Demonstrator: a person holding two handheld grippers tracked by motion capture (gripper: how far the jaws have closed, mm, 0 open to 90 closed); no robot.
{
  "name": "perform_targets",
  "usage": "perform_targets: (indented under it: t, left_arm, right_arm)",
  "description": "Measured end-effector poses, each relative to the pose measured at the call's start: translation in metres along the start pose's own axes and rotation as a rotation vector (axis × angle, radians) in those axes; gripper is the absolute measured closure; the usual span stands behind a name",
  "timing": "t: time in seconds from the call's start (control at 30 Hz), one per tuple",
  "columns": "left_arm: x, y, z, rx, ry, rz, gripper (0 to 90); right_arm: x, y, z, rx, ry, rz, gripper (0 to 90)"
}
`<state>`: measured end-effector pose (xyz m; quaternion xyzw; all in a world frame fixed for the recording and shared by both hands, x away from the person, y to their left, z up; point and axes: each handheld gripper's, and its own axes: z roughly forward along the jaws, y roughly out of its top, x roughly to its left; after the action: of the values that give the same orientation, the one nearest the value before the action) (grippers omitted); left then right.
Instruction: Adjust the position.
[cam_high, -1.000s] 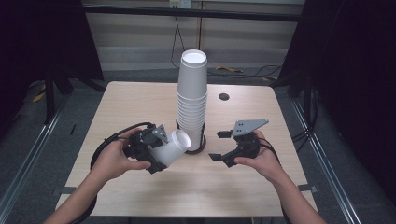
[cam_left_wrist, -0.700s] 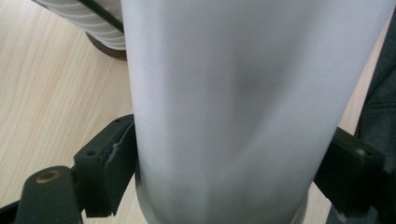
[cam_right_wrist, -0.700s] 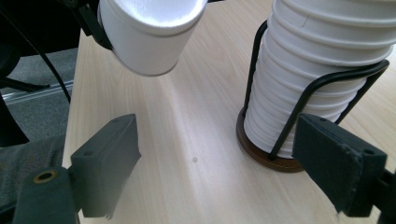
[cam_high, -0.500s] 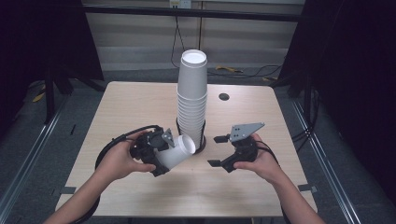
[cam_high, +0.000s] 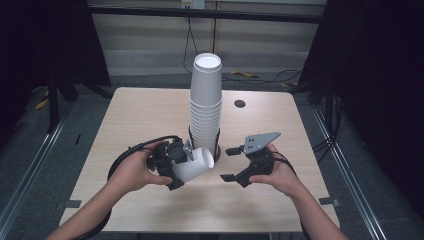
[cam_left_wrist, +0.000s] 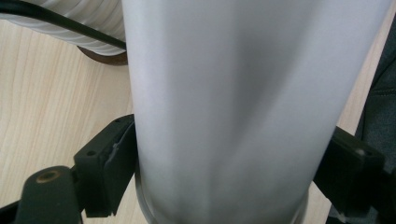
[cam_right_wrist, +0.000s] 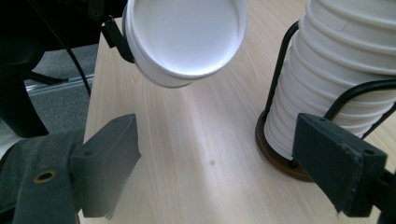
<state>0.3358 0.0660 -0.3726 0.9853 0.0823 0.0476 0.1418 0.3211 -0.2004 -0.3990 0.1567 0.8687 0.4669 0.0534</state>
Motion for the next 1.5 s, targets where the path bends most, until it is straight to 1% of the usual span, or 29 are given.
perform_targets:
  t: [0.03,0.07,0.13,0.2,0.43,0.47,0.5,0.53,0.6,0.63,0.67,0.77,0.83,0.87,0.9,0.93,1.0,1.03,1.1,1.13,1.17,1.2,1.33,1.37,1.4,1.5]
  left_arm:
    - [0.0,0.0,0.0,0.001,-0.002,-0.007,16.1]
    - [-0.001,0.001,0.0,0.008,0.003,-0.003,16.1]
    - [-0.002,0.002,0.0,0.007,0.001,-0.007,16.1]
    - [-0.002,0.004,0.0,0.017,0.001,0.008,16.1]
    - [-0.004,0.008,0.002,0.022,-0.006,0.019,16.2]
    - [-0.003,0.009,0.001,0.038,-0.008,0.031,16.2]
    - [-0.004,0.01,0.002,0.029,-0.01,0.018,16.2]
    - [-0.005,0.01,0.003,0.02,-0.008,0.016,16.2]
    - [-0.004,0.011,0.002,0.031,-0.009,0.024,16.2]
    - [-0.005,0.011,0.003,0.029,-0.011,0.008,16.2]
    - [-0.004,0.012,0.003,0.029,-0.006,0.017,16.2]
    - [-0.005,0.013,0.004,0.034,-0.011,0.024,16.1]
    - [-0.006,0.014,0.005,0.026,-0.009,0.017,16.1]
    - [-0.006,0.015,0.005,0.028,-0.012,0.02,16.1]
    - [-0.006,0.015,0.005,0.037,-0.011,0.032,16.1]
    - [-0.007,0.016,0.006,0.032,-0.014,0.026,16.1]
    - [-0.008,0.017,0.007,0.037,-0.015,0.033,16.2]
    - [-0.008,0.019,0.007,0.048,-0.017,0.042,16.1]
    - [-0.009,0.02,0.009,0.039,-0.019,0.038,16.2]
    - [-0.009,0.022,0.008,0.053,-0.019,0.047,16.1]
    - [-0.01,0.023,0.009,0.054,-0.021,0.051,16.1]
    - [-0.011,0.024,0.009,0.045,-0.024,0.05,16.1]
    - [-0.012,0.027,0.011,0.054,-0.03,0.053,16.1]
    - [-0.013,0.027,0.012,0.053,-0.033,0.039,16.1]
    - [-0.013,0.028,0.012,0.06,-0.033,0.059,16.1]
    - [-0.014,0.03,0.011,0.061,-0.035,0.062,16.2]
  right_arm:
    - [0.001,0.0,0.0,0.006,0.004,-0.003,14.4]
    - [0.001,0.001,0.001,0.006,0.01,-0.008,14.4]
    - [0.002,0.001,0.001,0.007,0.015,-0.01,14.4]
    - [0.002,0.002,0.002,0.011,0.021,-0.015,14.4]
    - [0.003,0.002,0.003,0.017,0.026,-0.018,14.4]
    - [0.003,0.002,0.003,0.016,0.027,-0.018,14.4]
    - [0.003,0.002,0.003,0.015,0.029,-0.018,14.4]
    - [0.003,0.003,0.003,0.015,0.028,-0.019,14.4]
    - [0.004,0.003,0.003,0.012,0.032,-0.021,14.4]
    - [0.004,0.003,0.002,0.011,0.037,-0.02,14.4]
    - [0.004,0.004,0.002,0.011,0.038,-0.019,14.4]
    - [0.005,0.004,0.002,0.014,0.04,-0.023,14.4]
    - [0.005,0.004,0.002,0.015,0.04,-0.023,14.4]
    - [0.005,0.004,0.003,0.014,0.041,-0.023,14.4]
    - [0.005,0.004,0.003,0.014,0.041,-0.023,14.4]
    - [0.005,0.004,0.003,0.016,0.04,-0.024,14.4]
    - [0.005,0.005,0.003,0.017,0.041,-0.025,14.4]
    - [0.006,0.005,0.004,0.015,0.041,-0.026,14.4]
    - [0.006,0.006,0.005,0.012,0.048,-0.027,14.4]
    - [0.006,0.007,0.005,0.014,0.051,-0.026,14.4]
    - [0.006,0.008,0.006,0.018,0.052,-0.028,14.4]
    - [0.007,0.008,0.006,0.023,0.052,-0.031,14.4]
    - [0.007,0.01,0.008,0.025,0.061,-0.035,14.4]
    - [0.008,0.011,0.008,0.027,0.065,-0.033,14.4]
    - [0.008,0.011,0.008,0.032,0.066,-0.034,14.4]
    - [0.008,0.012,0.01,0.038,0.068,-0.039,14.4]
